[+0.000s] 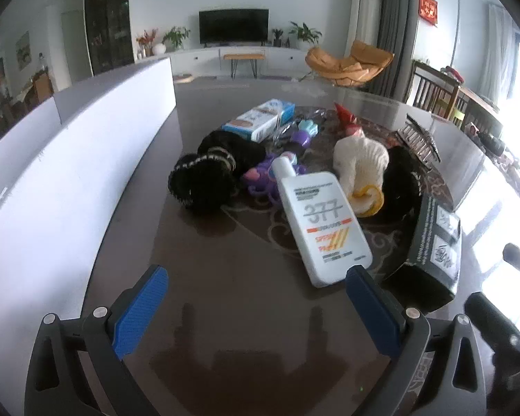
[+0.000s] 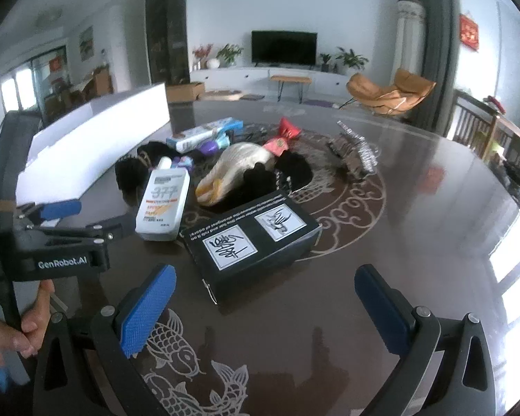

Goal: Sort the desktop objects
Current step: 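Move the left gripper toward the white sunscreen bottle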

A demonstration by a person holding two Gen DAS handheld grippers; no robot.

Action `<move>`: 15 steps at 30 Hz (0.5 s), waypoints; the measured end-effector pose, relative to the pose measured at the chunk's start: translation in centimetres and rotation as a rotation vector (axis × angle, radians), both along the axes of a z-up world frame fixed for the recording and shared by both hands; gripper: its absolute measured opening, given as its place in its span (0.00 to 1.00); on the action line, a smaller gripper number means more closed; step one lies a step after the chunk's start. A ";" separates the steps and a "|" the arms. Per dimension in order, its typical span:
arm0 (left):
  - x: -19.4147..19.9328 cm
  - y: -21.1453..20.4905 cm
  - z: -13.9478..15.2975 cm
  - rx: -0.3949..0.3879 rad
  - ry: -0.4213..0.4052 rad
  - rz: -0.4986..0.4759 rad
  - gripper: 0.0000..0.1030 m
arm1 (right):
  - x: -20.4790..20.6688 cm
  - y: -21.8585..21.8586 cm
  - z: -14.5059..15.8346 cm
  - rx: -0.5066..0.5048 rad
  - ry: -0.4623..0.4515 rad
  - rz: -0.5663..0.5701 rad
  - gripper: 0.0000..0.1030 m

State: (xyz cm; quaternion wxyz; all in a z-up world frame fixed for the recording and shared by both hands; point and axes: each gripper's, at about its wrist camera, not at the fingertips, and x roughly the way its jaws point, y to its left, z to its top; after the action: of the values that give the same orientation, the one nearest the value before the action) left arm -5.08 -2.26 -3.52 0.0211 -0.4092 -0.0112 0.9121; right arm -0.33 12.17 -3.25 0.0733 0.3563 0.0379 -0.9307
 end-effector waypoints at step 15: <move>0.3 -1.1 -0.4 0.104 -0.025 0.033 1.00 | -5.9 -0.7 -2.4 0.100 -0.122 0.042 1.00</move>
State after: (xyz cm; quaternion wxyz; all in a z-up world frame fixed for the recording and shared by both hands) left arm -4.77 -3.39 -3.96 0.0274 -0.4188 -0.0655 0.9053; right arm -6.27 11.43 -5.66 0.0769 0.4148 0.0871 -0.9025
